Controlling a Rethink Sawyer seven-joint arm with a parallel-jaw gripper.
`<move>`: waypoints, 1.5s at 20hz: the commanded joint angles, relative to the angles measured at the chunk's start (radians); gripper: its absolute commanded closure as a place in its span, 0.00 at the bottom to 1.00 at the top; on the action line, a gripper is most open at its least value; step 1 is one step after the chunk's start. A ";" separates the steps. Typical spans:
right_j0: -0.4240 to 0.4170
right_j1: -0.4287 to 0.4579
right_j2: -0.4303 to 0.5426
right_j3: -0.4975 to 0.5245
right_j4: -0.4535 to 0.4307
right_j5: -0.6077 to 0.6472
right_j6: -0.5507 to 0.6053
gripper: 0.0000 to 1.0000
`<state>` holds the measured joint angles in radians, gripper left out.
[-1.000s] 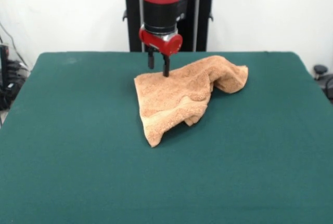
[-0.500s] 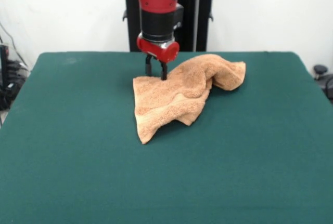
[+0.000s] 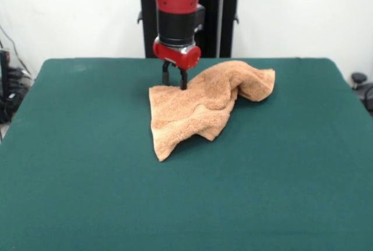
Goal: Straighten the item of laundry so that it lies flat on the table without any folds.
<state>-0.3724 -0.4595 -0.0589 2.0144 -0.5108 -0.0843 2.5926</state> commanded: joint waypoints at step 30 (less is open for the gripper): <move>-0.135 0.229 -0.025 -0.250 -0.213 0.039 -0.084 0.00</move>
<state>-0.4240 -0.4485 -0.0488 2.0194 -0.6775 -0.1990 2.5926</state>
